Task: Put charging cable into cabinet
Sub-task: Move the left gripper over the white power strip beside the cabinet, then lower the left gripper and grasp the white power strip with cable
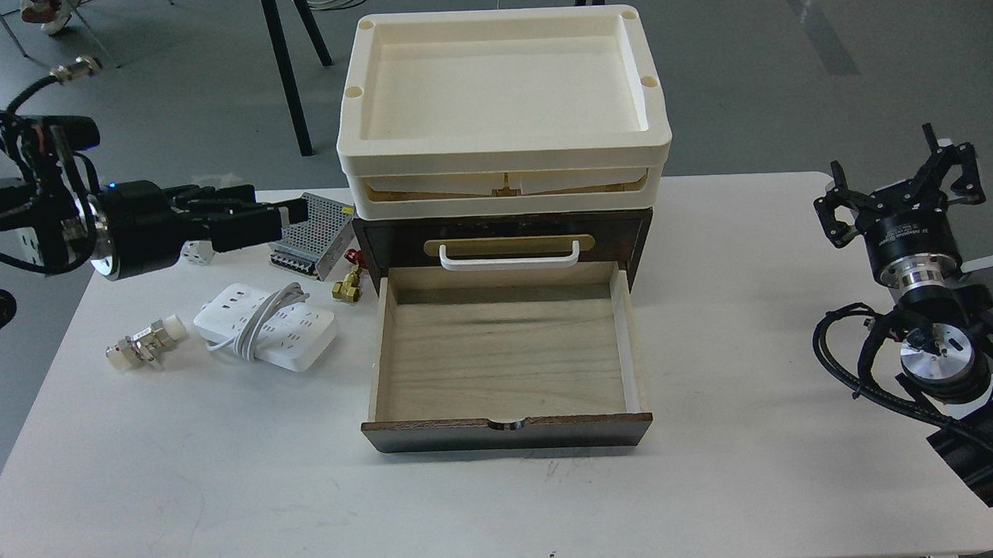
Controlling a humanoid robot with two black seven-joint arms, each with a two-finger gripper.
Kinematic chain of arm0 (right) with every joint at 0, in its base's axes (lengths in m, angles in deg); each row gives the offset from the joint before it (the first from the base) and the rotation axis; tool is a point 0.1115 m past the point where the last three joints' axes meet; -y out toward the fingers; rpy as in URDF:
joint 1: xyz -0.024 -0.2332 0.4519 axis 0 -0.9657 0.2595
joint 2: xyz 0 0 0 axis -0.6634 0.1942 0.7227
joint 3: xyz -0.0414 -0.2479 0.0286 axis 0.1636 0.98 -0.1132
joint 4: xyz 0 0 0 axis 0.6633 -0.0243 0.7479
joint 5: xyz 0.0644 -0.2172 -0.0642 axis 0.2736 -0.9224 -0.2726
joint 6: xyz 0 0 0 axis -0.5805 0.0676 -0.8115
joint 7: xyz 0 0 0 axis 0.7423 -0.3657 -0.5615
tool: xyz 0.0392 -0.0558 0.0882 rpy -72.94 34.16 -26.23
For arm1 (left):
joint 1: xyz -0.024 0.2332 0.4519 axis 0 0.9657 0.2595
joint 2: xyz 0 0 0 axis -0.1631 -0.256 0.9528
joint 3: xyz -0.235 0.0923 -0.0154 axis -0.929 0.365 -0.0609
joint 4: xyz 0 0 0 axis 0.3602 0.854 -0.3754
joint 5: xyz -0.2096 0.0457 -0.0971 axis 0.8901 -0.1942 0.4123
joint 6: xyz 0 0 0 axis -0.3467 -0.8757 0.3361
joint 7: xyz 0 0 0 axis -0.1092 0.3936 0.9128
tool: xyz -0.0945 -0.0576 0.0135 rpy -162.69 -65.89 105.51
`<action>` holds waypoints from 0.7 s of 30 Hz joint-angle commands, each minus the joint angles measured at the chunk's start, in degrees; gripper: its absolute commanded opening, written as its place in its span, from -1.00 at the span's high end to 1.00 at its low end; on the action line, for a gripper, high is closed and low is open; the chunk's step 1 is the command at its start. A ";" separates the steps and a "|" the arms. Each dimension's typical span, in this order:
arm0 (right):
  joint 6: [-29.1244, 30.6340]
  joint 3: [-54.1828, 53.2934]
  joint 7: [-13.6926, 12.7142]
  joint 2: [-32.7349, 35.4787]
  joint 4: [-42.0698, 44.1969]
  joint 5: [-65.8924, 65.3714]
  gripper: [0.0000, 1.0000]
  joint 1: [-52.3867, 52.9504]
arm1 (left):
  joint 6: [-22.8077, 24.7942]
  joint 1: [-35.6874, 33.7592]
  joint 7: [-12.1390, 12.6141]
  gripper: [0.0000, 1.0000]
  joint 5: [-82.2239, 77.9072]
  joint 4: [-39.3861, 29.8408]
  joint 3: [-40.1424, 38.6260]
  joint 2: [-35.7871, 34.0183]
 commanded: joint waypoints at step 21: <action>0.00 0.26 0.00 0.00 0.07 -0.03 -1.00 0.00 | -6.28 -0.57 4.88 -0.35 -18.84 22.75 15.18 14.31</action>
